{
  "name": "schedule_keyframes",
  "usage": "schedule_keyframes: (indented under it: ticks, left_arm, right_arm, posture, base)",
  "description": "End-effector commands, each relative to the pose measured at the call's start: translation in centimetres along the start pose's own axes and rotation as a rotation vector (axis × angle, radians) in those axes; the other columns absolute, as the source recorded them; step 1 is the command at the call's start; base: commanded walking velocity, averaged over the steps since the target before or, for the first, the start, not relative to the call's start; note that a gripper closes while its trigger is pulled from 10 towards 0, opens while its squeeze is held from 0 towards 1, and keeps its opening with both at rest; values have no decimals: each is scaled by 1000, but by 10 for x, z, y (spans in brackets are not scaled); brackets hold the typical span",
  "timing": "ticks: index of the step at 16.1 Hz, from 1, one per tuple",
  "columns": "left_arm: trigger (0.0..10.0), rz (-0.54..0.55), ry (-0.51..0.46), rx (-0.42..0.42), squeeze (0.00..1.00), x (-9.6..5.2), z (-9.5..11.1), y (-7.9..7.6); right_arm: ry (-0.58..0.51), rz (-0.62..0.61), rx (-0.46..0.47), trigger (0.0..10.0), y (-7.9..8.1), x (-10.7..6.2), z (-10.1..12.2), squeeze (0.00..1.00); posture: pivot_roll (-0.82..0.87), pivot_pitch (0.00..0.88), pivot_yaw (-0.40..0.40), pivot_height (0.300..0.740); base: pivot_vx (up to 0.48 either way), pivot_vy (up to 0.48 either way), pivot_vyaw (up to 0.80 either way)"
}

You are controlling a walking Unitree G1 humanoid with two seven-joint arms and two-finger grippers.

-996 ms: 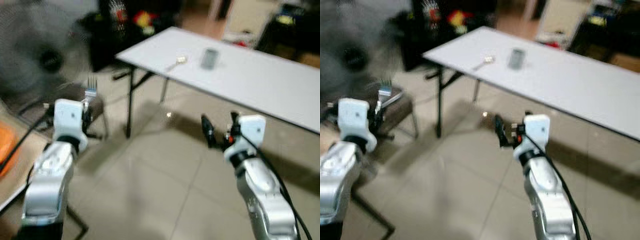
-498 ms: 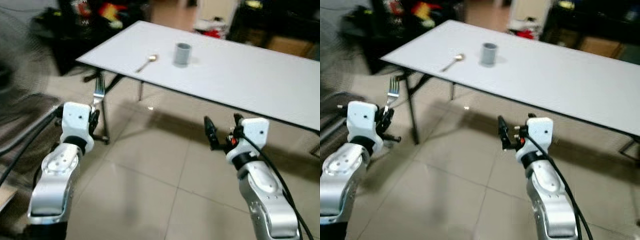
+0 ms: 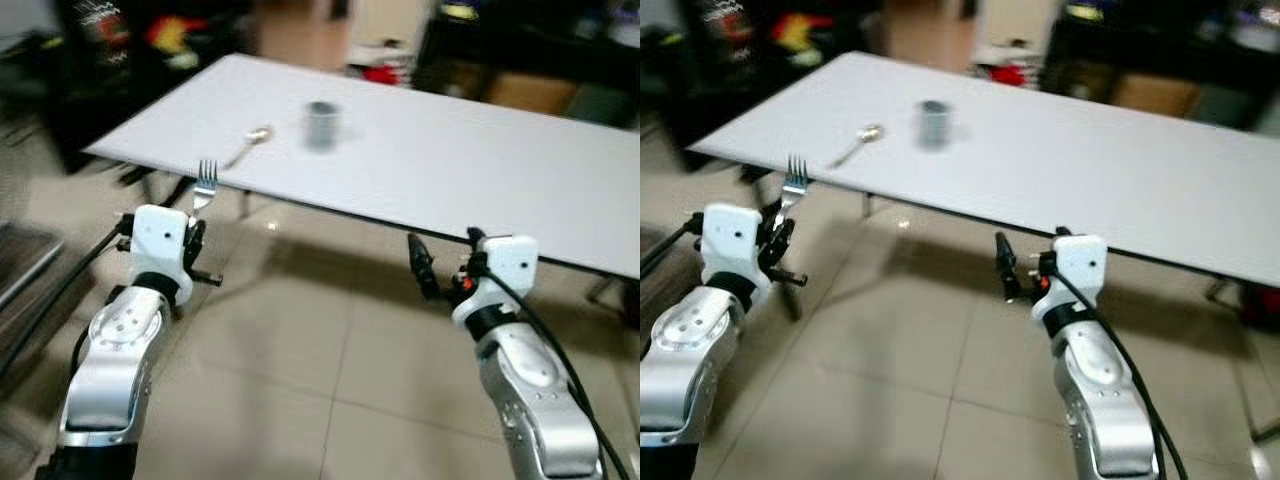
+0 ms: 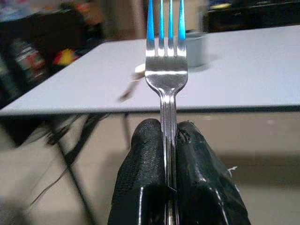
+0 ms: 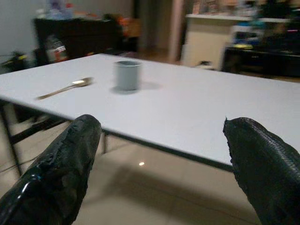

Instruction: Setting the table

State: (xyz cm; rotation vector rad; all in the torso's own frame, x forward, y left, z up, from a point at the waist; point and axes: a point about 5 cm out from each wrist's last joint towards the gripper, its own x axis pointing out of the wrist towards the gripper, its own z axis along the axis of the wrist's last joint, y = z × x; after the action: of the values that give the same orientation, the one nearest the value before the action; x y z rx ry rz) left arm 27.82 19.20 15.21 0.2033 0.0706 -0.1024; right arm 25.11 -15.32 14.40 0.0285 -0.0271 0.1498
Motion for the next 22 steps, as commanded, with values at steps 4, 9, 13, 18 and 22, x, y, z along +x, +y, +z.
schedule_keyframes:
  ticks: [4,9,13,18,22]
  left_arm:
    - [10000,-75,-28,-5,0,3,5,-17]
    - [10000,-120,-28,-7,0,6,5,-26]
    - [10000,-140,-15,-9,0,6,0,-32]
    - [10000,-142,7,-10,0,3,-5,-35]
    - [10000,-150,30,-7,0,3,-9,-40]
  right_arm:
    - [13,-37,-4,10000,-8,-5,-2,0]
    - [17,-47,-8,10000,-11,-9,-2,0]
    - [32,-38,-8,10000,-8,-12,-3,0]
    - [63,-26,-7,10000,-7,-22,-7,0]
    - [76,29,-4,10000,-2,-21,-7,0]
  posture:
    - [1,0,-44,740]
    - [-17,0,-33,740]
    - [-30,0,-28,740]
    - [-42,0,-26,740]
    - [-45,0,-21,740]
  base:
    - [339,0,-400]
    - [339,0,0]
    - [340,0,-750]
    - [336,0,-160]
    - [337,0,0]
